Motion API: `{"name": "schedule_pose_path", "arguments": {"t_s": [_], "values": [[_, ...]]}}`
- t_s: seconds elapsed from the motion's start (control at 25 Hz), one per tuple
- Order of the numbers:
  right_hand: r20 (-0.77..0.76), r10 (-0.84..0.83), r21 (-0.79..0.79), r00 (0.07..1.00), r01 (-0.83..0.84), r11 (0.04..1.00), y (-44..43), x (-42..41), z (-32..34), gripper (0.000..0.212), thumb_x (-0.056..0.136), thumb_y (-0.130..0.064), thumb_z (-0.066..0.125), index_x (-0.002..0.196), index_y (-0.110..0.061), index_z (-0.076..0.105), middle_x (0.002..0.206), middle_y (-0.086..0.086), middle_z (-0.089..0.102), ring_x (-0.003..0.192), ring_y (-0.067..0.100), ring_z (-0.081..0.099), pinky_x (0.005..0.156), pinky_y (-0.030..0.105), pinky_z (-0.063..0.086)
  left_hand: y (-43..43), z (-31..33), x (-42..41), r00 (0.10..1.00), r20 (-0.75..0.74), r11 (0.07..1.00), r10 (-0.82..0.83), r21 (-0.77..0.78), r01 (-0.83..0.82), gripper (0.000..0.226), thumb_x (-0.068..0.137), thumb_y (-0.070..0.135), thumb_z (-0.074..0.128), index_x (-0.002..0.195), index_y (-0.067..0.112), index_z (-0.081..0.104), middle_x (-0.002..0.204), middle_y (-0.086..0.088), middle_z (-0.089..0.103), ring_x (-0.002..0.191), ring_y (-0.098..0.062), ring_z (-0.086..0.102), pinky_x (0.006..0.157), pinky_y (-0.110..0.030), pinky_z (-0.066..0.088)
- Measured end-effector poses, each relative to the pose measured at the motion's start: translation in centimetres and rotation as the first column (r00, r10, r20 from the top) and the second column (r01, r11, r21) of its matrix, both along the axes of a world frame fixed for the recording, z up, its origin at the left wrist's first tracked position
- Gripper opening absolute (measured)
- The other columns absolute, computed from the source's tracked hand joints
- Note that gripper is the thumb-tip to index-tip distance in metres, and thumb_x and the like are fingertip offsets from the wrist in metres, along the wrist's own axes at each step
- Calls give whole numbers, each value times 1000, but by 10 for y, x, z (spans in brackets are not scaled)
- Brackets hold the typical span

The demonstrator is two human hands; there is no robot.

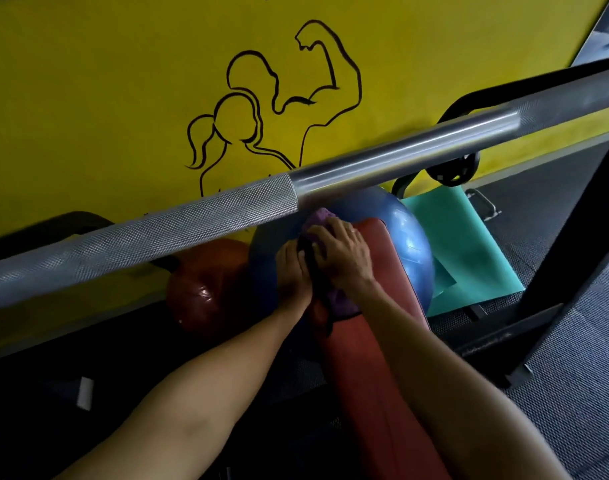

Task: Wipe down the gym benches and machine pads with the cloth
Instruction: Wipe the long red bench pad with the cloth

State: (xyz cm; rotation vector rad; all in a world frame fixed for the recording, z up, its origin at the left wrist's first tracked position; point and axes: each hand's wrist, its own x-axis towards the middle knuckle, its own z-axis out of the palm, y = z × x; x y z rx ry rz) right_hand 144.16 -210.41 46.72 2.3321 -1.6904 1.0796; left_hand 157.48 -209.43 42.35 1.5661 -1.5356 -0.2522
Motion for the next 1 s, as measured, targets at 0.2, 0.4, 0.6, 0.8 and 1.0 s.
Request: {"name": "schedule_pose_path", "arguments": {"t_s": [0.2, 0.4, 0.6, 0.8, 1.0], "values": [[208, -370, 184, 905, 336, 924, -4, -9, -4, 44, 88, -26, 46, 128, -20, 63, 142, 19, 52, 133, 44, 45, 114, 56, 37, 5, 1, -1, 999, 42, 999, -17, -26, 19, 42, 104, 24, 37, 125, -5, 59, 125, -22, 59, 118, -27, 50, 105, -36, 38], [71, -218, 111, 973, 210, 971, 74, -3, -47, 46, 95, -42, 58, 139, -31, 56, 155, 14, 41, 149, 39, 30, 122, 52, 26, 0, 2, 7, 976, 214, 999, -45, -17, 50, 46, 104, 27, 36, 128, -3, 60, 128, -21, 61, 119, -37, 54, 107, -40, 36], [335, -605, 397, 722, 474, 786, 33, -58, -34, 40, 100, -40, 49, 138, -29, 53, 153, 14, 38, 136, 40, 44, 108, 49, 42, -6, 4, 9, 873, 464, 973, -148, -87, 212, 40, 105, 20, 39, 135, 1, 57, 132, -16, 60, 123, -31, 54, 109, -48, 40], [319, -498, 264, 806, 429, 864, 28, -36, -30, 41, 96, -37, 56, 137, -31, 59, 157, 15, 37, 142, 40, 37, 117, 48, 33, -18, 18, -2, 765, 569, 941, -301, 45, 336, 45, 103, 20, 36, 141, 2, 52, 141, -17, 56, 132, -33, 51, 111, -47, 38], [168, -385, 155, 908, 361, 920, 108, -61, -85, 57, 92, -52, 63, 143, -28, 57, 157, 19, 39, 148, 40, 32, 120, 56, 28, -21, 25, -20, 659, 660, 909, -360, 91, 406, 52, 104, 29, 38, 150, 5, 42, 153, -14, 45, 141, -30, 43, 114, -47, 36]]}}
